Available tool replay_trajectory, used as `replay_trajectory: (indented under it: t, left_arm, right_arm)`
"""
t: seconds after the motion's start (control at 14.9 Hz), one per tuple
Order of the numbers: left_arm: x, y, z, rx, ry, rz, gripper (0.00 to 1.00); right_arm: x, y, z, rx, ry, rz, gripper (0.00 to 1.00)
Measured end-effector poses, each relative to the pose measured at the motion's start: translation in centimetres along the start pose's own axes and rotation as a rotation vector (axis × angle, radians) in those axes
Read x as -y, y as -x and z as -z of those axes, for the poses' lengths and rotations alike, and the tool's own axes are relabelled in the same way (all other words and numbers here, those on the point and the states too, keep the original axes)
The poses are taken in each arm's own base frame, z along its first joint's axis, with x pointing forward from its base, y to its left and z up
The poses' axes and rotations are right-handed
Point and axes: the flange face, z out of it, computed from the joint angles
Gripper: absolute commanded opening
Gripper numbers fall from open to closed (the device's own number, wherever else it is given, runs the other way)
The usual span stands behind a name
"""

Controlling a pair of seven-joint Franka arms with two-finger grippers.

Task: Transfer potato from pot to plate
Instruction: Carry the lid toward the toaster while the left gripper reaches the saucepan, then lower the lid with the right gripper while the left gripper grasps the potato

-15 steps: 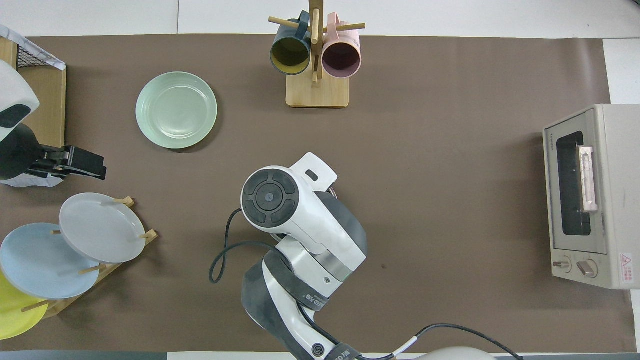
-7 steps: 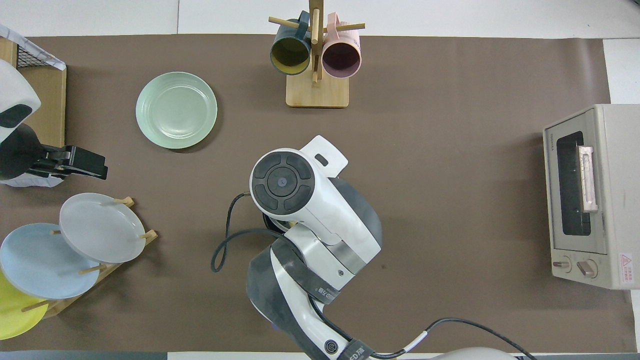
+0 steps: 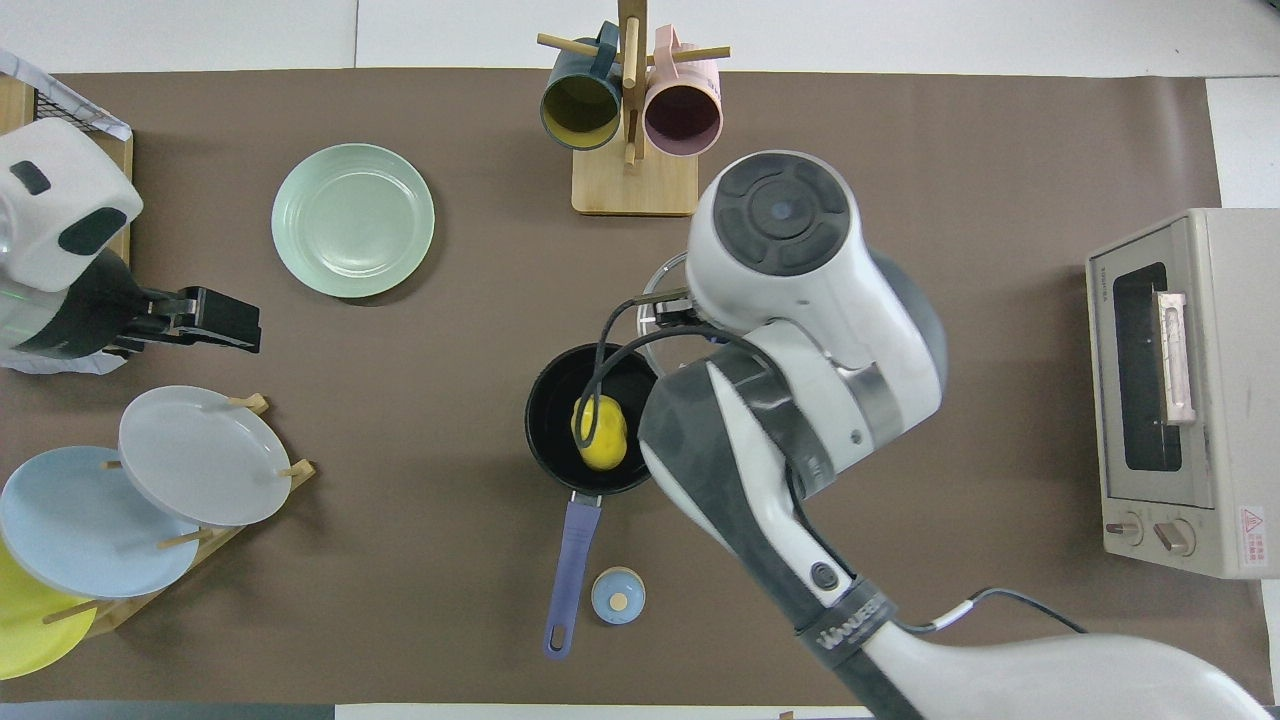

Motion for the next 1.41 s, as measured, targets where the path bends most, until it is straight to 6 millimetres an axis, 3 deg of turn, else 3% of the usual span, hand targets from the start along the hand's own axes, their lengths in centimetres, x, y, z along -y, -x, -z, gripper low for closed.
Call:
replay_trajectory:
  t: [0.27,0.4,0.54,0.67,0.88,1.08,1.21,1.41]
  left_arm:
    - [-7.2,2.2,-3.0,0.011,-0.008,0.066,1.00]
    - [-11.1,3.3,-5.0,-0.011,-0.001,0.125,1.00]
    - [-14.5,4.6,-7.0,-0.032,0.011,0.182,1.00]
    - [-17.0,5.9,-9.2,-0.044,0.021,0.207,1.00]
    - [-19.4,6.6,-13.3,-0.056,0.034,0.218,1.00]
    - [-22.0,5.9,-18.3,-0.055,0.040,0.235,1.00]
    - [-23.0,5.6,-20.8,-0.048,0.031,0.226,1.00]
    - [-23.7,5.5,-22.9,-0.054,0.003,0.197,1.00]
  right_arm:
    - [-13.4,-1.0,-3.3,0.073,-0.001,0.068,0.41]
    - [-19.9,0.3,-6.0,0.106,-0.015,0.100,0.41]
    - [-23.9,2.2,-8.5,0.113,-0.027,0.113,0.41]
    - [-25.4,4.1,-10.7,0.099,-0.031,0.122,0.41]
    - [-25.2,6.2,-13.1,0.059,-0.028,0.124,0.41]
    - [-24.6,7.4,-14.2,0.038,-0.027,0.131,0.42]
    - [-24.3,8.2,-14.9,0.023,-0.025,0.133,0.43]
    - [-24.1,9.3,-15.9,0.017,-0.026,0.134,0.48]
